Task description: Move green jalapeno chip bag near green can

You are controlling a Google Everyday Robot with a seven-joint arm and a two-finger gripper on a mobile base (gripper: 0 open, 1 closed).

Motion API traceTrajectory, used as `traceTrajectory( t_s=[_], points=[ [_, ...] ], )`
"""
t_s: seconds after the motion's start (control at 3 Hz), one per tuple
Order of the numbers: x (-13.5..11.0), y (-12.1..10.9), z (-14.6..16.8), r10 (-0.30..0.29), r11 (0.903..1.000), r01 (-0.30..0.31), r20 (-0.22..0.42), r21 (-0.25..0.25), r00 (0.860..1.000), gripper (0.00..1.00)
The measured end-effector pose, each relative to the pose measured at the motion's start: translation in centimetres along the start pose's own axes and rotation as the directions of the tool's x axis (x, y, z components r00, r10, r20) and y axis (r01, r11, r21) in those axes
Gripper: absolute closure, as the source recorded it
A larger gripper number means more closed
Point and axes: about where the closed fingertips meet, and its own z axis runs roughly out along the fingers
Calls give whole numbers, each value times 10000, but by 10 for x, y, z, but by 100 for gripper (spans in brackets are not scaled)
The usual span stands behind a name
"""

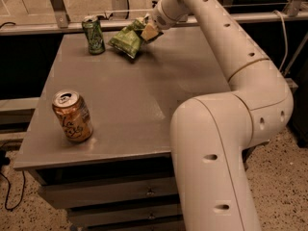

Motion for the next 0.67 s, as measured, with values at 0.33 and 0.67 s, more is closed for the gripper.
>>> traceTrajectory(
  t_s=[0.33,0.67],
  points=[
    [0,8,7,-57,9994,53,-110,-345,9999,83],
    [-2,14,11,-53,9982,46,-120,-602,9999,61]
  ],
)
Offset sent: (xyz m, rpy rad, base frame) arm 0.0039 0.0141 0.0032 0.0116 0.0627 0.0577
